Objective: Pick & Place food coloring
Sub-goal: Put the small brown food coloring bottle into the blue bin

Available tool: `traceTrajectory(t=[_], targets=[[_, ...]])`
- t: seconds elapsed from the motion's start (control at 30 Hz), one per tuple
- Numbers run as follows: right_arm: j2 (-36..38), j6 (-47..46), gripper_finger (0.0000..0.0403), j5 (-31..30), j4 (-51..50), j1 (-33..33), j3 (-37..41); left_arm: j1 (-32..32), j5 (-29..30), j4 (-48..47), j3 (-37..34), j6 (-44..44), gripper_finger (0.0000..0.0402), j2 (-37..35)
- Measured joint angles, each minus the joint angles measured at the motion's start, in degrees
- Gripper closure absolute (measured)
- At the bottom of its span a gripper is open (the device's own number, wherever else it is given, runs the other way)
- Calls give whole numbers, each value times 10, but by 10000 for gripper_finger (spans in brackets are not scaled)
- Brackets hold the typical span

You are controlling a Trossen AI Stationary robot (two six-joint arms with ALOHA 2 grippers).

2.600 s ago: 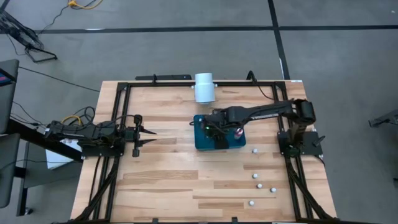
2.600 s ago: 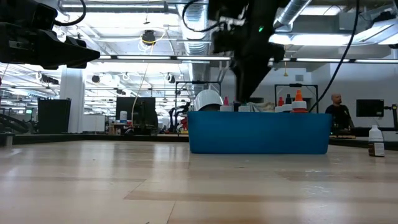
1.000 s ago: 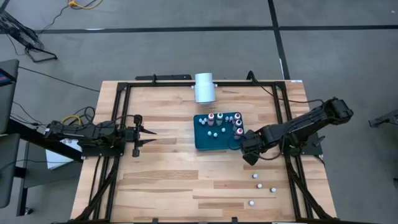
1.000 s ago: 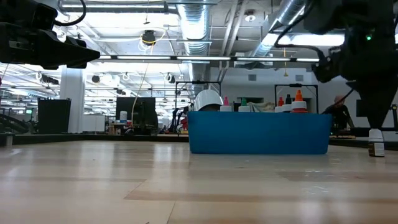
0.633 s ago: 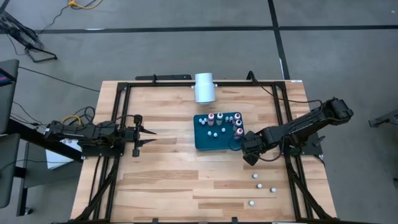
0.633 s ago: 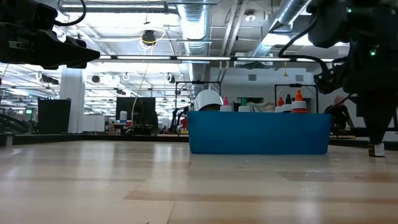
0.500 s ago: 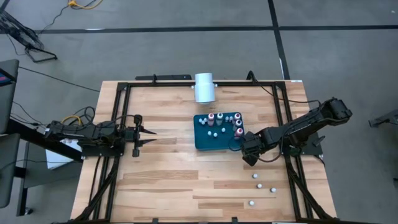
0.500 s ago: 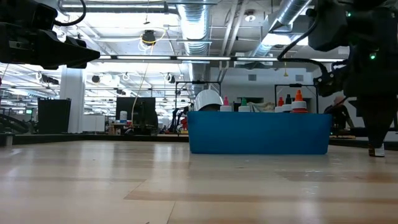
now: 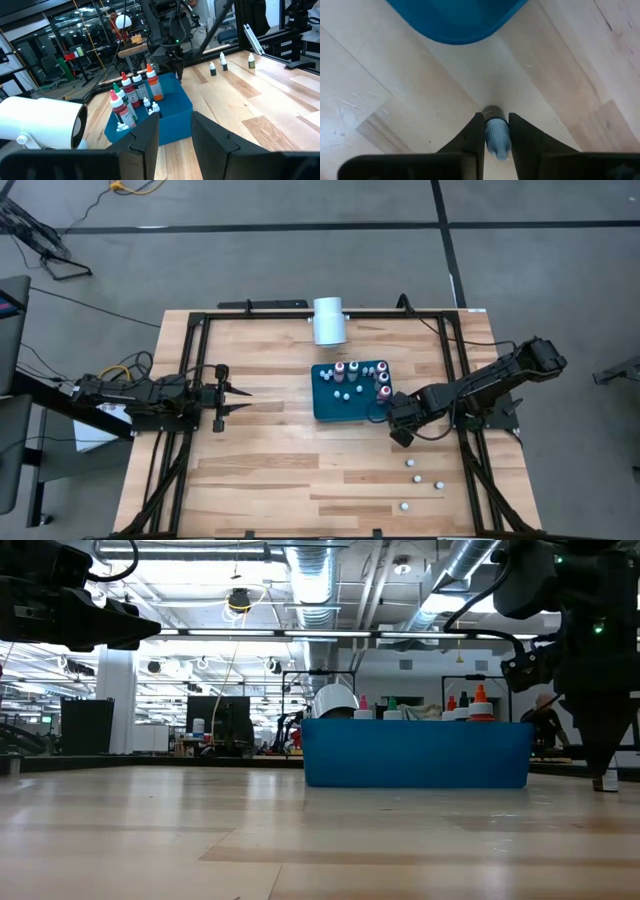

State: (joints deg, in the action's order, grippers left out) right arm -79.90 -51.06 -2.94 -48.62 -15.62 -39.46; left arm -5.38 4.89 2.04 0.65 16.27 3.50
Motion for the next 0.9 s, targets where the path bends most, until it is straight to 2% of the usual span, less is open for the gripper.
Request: traceTrajectory(t=[0.27,0.57,0.9], targets=[[0,48,342,31,3,0,-36,0,0,0,0,0,297,0],[0,170,342,86,12,7,-103,0,0,0,0,0,297,0],[-9,300,342,90,44,42,-160,0,0,0,0,0,297,0]])
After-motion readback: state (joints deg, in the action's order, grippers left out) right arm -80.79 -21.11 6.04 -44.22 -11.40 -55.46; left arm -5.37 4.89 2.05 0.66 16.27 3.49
